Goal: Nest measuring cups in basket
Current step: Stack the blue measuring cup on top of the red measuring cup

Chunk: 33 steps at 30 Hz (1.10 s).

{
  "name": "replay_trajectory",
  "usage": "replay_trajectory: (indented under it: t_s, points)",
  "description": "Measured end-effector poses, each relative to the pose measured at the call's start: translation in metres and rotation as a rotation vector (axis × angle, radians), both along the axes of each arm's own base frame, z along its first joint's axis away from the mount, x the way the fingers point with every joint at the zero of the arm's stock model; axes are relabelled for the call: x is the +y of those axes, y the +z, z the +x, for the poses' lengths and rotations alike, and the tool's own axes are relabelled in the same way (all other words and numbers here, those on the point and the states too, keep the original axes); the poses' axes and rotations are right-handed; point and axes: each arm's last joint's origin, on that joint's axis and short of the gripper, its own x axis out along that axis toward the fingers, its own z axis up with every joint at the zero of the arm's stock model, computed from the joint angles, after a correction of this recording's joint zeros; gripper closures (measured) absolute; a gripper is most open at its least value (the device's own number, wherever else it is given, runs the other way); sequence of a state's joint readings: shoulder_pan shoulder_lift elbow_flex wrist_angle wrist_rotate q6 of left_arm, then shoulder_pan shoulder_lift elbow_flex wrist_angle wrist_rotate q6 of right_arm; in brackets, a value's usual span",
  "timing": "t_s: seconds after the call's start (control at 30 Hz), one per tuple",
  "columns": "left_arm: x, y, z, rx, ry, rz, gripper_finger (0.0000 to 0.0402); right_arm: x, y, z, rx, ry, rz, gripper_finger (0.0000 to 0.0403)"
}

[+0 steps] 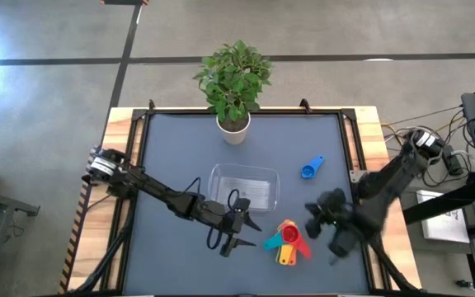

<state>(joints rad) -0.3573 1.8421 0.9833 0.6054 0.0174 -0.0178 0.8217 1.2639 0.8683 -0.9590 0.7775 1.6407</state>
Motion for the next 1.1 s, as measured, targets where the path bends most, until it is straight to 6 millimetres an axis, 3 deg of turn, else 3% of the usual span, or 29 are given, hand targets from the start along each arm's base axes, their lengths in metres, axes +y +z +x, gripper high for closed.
replay_trajectory:
  t_s: [0.13,0.3,0.5,0.6,0.8,1.1]
  points:
    - [0.001,-0.001,-0.002,0.028,-0.002,0.015,0.0211,-0.039,0.009,0.016,0.26,0.041,-0.035,0.0394]
    - [0.001,-0.004,-0.003,0.061,-0.004,0.027,0.022,-0.085,0.03,0.032,0.473,0.279,-0.121,0.0394]
    - [0.001,-0.005,-0.004,0.076,-0.005,0.032,0.0222,-0.132,0.05,0.033,0.694,0.586,-0.192,0.0392]
    - [0.001,-0.005,-0.004,0.078,-0.011,0.031,0.0222,-0.15,0.051,0.03,0.769,0.619,-0.177,0.038]
    - [0.0,-0.005,-0.004,0.078,-0.04,0.026,0.0222,-0.173,0.04,0.026,0.867,0.658,-0.103,0.0296]
    - [0.0,-0.005,-0.004,0.08,-0.056,0.022,0.0222,-0.18,0.01,0.036,0.994,0.868,-0.146,0.0138]
